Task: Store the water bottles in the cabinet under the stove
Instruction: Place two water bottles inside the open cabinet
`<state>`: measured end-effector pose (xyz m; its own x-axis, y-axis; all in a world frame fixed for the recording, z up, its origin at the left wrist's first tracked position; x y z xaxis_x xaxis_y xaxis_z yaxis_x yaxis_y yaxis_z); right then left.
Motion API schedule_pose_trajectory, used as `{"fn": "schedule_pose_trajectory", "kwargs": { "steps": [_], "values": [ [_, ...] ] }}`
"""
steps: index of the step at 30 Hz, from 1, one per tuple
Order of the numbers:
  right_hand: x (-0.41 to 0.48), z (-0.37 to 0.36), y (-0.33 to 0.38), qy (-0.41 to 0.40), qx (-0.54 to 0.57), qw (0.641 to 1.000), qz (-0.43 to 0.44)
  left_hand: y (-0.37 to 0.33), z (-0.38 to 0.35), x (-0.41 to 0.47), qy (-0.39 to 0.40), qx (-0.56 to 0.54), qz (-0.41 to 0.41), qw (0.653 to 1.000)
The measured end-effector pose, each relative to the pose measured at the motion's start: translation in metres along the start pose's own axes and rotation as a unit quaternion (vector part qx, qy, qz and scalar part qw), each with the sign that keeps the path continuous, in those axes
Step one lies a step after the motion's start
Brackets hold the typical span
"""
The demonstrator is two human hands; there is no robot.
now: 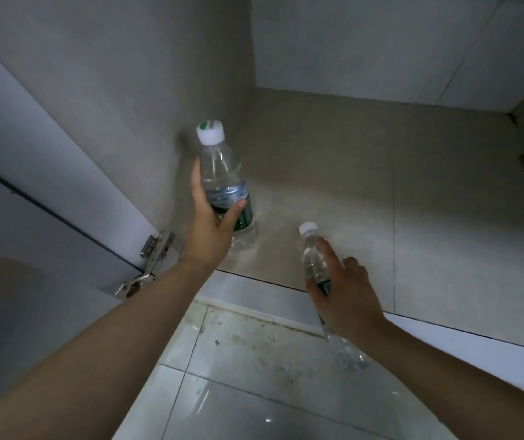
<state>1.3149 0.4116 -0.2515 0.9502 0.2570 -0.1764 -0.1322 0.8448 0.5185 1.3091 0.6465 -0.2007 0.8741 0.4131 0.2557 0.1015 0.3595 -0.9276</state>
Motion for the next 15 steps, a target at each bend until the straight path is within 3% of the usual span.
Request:
{"fn": "schedule_pose_trajectory", "kwargs": {
  "steps": [5, 15],
  "values": [
    [-0.004, 0.002, 0.003, -0.001, -0.004, 1.000, -0.004, -0.002, 0.001, -0.022, 0.062, 0.032, -0.037, 0.997],
    [0.000, 0.008, 0.005, 0.070, -0.052, 0.995, -0.055, 0.006, 0.007, -0.036, 0.034, 0.080, -0.037, 0.996]
  ]
}}
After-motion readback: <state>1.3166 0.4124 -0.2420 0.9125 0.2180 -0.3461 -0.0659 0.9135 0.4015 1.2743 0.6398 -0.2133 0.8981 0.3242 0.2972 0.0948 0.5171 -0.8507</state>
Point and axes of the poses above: each hand's wrist, its own x-axis towards the middle knuckle, its own z-axis out of the back of the hand, y = z × x, the point moved 5 cm from there along x, towards the middle knuckle, and after that the axes turned 8 degrees about -z, right-handed, at the moved point
